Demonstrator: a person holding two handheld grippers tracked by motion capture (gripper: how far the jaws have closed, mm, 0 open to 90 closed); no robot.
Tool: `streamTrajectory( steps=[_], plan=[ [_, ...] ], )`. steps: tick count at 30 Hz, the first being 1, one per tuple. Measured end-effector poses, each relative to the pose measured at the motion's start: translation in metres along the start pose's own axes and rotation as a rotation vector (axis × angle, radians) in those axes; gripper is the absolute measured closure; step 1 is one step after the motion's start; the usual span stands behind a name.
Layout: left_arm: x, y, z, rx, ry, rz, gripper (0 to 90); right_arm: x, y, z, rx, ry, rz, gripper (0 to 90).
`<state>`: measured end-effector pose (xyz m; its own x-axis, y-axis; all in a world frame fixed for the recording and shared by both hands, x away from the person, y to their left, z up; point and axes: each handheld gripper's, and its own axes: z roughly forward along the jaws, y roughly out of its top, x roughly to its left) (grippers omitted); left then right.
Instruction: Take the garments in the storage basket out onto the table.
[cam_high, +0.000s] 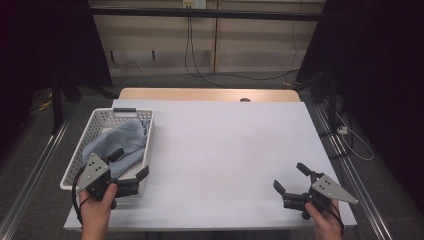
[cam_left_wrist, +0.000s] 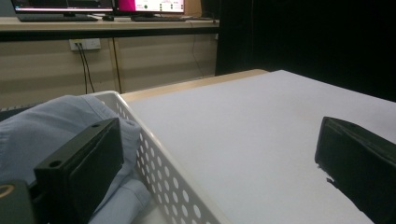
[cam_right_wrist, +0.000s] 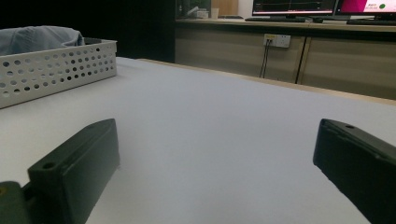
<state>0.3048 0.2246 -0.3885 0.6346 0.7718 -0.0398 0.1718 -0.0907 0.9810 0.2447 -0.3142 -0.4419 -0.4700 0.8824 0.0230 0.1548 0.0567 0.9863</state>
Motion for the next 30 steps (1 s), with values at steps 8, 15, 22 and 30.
streamTrajectory(
  steps=[8,15,22,30],
  plan=[
    [0.004,0.013,0.002,0.026,-0.006,0.016,1.6,-0.001,0.0,-0.001,-0.004,0.0,0.004,0.0],
    [0.01,0.025,0.005,0.035,-0.002,0.034,1.7,0.0,0.0,-0.002,-0.002,0.011,0.003,0.0],
    [0.018,0.031,0.01,0.067,-0.004,0.041,1.7,0.0,0.0,-0.002,-0.004,0.014,0.002,0.0],
    [0.027,0.033,0.016,0.092,0.006,0.041,1.7,-0.001,0.0,-0.002,0.0,0.018,0.001,0.0]
  ],
)
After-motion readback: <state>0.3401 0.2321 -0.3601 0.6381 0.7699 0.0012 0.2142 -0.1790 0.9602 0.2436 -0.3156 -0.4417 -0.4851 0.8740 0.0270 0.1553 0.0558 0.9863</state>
